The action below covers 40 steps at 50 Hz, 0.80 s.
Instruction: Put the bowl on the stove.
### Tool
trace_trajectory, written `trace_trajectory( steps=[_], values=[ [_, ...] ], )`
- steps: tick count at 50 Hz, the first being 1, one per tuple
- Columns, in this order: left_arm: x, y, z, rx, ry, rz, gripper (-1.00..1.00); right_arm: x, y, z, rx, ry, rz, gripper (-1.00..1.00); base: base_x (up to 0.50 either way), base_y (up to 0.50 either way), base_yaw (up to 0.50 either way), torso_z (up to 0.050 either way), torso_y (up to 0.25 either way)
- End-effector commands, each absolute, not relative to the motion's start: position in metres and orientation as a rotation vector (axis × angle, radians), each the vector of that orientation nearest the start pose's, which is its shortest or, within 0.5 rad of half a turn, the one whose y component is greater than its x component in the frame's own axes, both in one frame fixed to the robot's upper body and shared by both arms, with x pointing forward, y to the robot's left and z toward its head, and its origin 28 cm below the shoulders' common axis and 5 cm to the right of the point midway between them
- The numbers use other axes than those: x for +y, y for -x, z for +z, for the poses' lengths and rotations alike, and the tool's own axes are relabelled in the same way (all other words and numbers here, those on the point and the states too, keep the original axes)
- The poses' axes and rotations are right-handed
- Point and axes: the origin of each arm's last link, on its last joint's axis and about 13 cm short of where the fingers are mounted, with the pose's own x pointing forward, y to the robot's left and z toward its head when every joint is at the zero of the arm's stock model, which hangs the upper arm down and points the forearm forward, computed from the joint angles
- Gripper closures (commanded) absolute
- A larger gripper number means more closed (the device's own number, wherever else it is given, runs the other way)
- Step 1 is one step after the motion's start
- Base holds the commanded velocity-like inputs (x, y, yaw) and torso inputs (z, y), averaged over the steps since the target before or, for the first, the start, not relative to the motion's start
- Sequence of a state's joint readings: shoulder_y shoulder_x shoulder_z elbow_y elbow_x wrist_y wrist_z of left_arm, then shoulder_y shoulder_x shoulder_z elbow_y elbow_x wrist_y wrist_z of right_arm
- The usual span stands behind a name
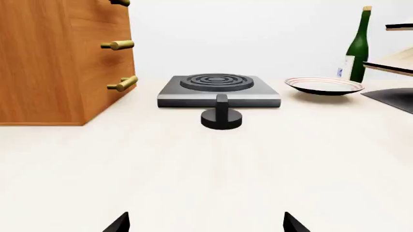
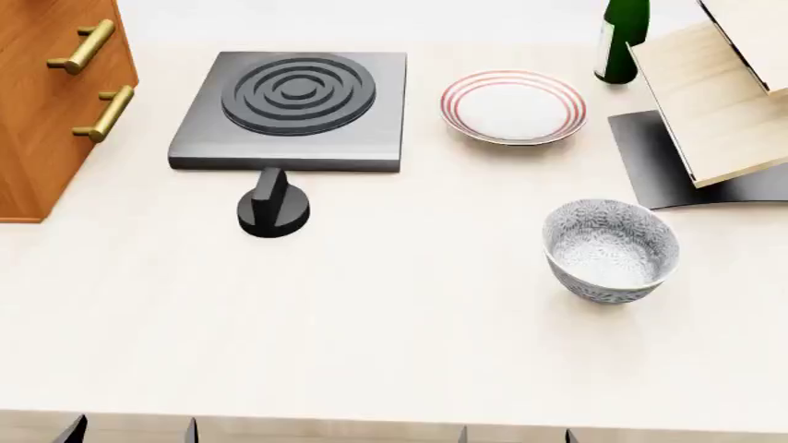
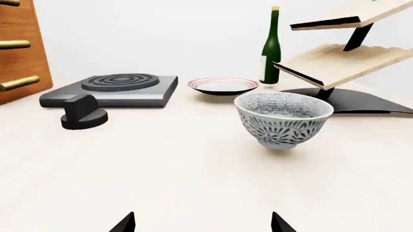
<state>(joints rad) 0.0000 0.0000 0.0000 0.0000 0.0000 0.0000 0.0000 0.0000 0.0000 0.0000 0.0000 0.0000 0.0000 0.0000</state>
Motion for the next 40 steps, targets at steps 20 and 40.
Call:
trace_trajectory(
  steps=[20, 40],
  values=[
    [0.206, -0.211, 0.013, 0.0, 0.009, -0.001, -1.0, -0.096, -0.211, 0.012, 0.038, -0.003, 0.019, -1.0, 0.0, 0.0, 0.0, 0.0, 0.0],
    [0.209, -0.216, 0.034, -0.099, -0.018, -0.012, -1.0, -0.099, -0.219, 0.032, 0.018, 0.007, 0.025, -1.0, 0.0, 0.0, 0.0, 0.0, 0.0]
  ],
)
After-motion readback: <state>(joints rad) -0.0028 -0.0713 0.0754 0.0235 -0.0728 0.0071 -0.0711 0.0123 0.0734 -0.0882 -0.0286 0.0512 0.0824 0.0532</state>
